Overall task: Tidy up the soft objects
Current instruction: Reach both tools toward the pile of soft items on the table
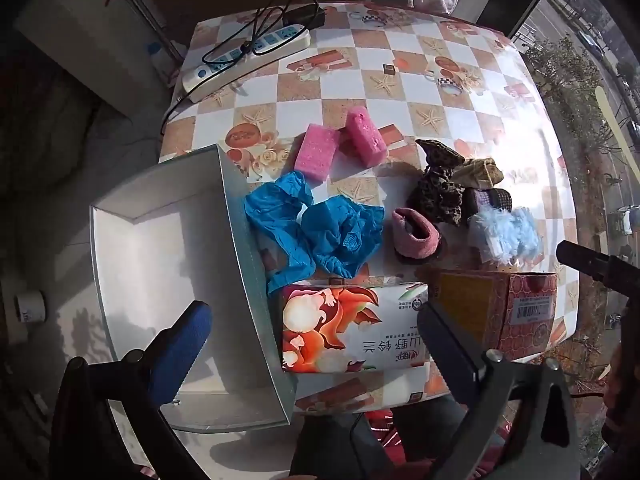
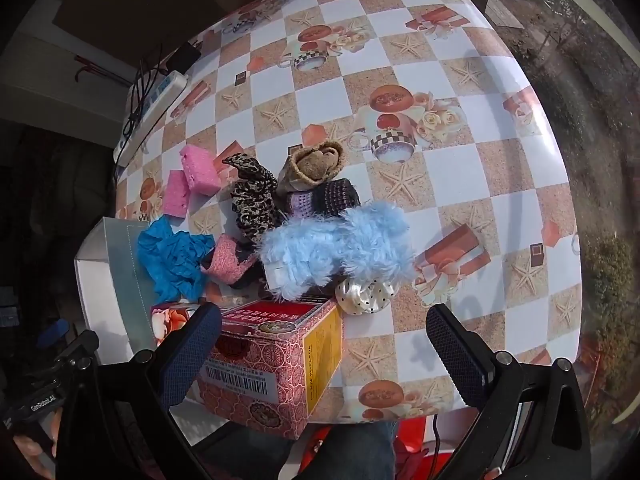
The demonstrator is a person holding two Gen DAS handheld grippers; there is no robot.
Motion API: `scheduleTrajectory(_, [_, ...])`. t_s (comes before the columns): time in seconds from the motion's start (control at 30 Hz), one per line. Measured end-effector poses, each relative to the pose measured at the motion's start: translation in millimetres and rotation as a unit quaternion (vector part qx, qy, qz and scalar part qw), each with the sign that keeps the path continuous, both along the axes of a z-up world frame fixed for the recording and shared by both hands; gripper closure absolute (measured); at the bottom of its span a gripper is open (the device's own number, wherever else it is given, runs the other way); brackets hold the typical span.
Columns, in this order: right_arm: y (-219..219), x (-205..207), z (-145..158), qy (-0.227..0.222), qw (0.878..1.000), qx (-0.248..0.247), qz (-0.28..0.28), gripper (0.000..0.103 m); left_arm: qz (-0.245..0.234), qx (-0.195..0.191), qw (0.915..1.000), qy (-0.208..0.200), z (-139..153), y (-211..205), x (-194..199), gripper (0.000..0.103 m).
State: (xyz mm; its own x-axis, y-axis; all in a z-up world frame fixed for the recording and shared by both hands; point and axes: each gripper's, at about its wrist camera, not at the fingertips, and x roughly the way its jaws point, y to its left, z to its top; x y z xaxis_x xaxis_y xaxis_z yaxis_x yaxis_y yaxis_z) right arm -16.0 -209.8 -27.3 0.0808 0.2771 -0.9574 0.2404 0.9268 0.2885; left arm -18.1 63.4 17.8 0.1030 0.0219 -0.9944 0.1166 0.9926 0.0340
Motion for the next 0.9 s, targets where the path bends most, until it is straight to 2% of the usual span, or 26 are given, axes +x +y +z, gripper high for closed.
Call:
scheduleTrajectory(0.17, [22.9, 7.2, 2.5, 0.004, 1.0, -0.024, 0.013, 0.0, -0.011, 0.009, 0.9999, 0.009, -7.9, 8.0, 4.7, 0.0])
scheduleTrajectory(0.37, [49.2, 14.1, 6.2, 0.015, 0.998, -0.05, 0.04, 0.0, 0.008, -0.012, 0.9996, 0.023, -16.8, 21.9, 8.3, 0.0])
scheduleTrajectory(0.6, [52.8, 21.6, 3.4, 0.032, 0.995, -0.076, 0.053, 0.0, 0.022, -0.017, 0.9993, 0.027, -21.9, 28.8, 21.2, 0.0])
scheduleTrajectory(0.9, [33.0, 43.7, -5.4, 0.053, 0.995, -0.069, 0.057, 0.0, -0.003, 0.001, 0.9999, 0.016, -30.8, 6.5, 65.3, 0.0])
